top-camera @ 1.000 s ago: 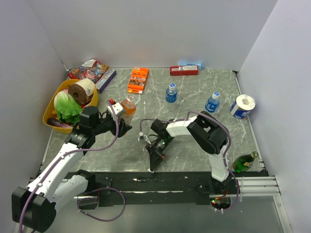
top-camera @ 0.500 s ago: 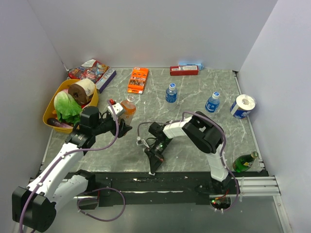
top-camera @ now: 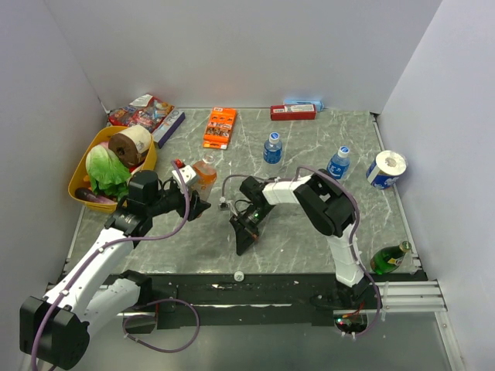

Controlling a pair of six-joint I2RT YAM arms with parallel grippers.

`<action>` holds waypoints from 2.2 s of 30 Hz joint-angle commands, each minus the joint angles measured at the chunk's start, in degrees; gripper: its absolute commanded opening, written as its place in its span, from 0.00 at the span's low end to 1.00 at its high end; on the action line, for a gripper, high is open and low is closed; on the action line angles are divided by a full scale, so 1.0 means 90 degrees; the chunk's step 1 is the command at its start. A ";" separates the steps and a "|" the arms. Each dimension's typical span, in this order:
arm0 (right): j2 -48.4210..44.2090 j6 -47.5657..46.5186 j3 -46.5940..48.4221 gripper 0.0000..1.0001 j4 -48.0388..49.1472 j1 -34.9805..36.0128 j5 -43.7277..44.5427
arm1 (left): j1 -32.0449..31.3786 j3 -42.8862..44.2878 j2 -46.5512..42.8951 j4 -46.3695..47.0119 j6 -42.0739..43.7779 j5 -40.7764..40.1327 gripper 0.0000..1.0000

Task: Screw on the bottle caps

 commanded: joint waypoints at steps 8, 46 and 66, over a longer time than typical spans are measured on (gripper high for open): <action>-0.1874 -0.0350 -0.1118 0.28 0.1296 0.0111 0.0610 | 0.0034 -0.0050 -0.0208 0.0369 -0.0195 -0.0213 0.65; -0.3168 -0.9376 -0.1686 0.60 -0.0559 0.3675 0.5475 | 0.0473 -0.1388 -0.2258 0.2060 -0.0772 -0.0741 0.58; -0.2445 -0.8897 -0.1266 0.63 -0.0364 0.4008 0.5288 | 0.0512 -0.1613 -0.2610 0.2118 -0.0860 -0.0634 0.60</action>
